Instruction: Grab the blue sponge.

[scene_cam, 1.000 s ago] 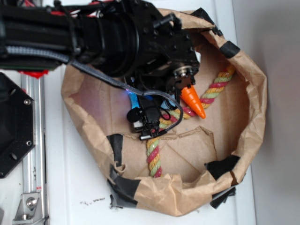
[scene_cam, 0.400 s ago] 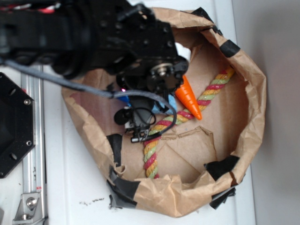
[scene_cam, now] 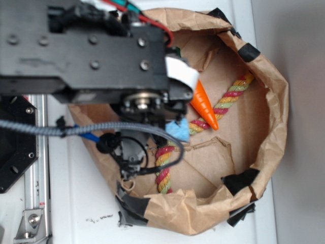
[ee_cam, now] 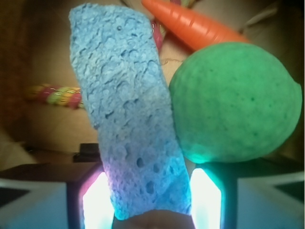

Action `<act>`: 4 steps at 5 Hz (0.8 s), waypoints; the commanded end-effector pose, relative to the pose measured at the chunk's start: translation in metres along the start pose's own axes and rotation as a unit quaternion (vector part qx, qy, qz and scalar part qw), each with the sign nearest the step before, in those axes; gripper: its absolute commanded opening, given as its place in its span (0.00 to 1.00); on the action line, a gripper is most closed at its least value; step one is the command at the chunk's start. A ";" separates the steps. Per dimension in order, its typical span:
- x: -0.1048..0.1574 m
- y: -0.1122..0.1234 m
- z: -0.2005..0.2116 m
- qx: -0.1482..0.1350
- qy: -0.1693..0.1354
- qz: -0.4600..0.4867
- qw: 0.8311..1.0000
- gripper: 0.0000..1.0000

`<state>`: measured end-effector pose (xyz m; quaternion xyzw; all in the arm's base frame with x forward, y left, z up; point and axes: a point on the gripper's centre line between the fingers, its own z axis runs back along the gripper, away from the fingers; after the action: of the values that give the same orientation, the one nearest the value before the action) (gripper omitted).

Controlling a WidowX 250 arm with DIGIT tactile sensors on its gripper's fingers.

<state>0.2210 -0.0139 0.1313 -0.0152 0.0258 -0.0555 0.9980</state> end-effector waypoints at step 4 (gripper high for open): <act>0.016 0.036 -0.095 -0.008 0.090 -0.029 0.996 0.00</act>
<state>0.2372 0.0121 0.0322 -0.0195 0.1286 -0.0800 0.9883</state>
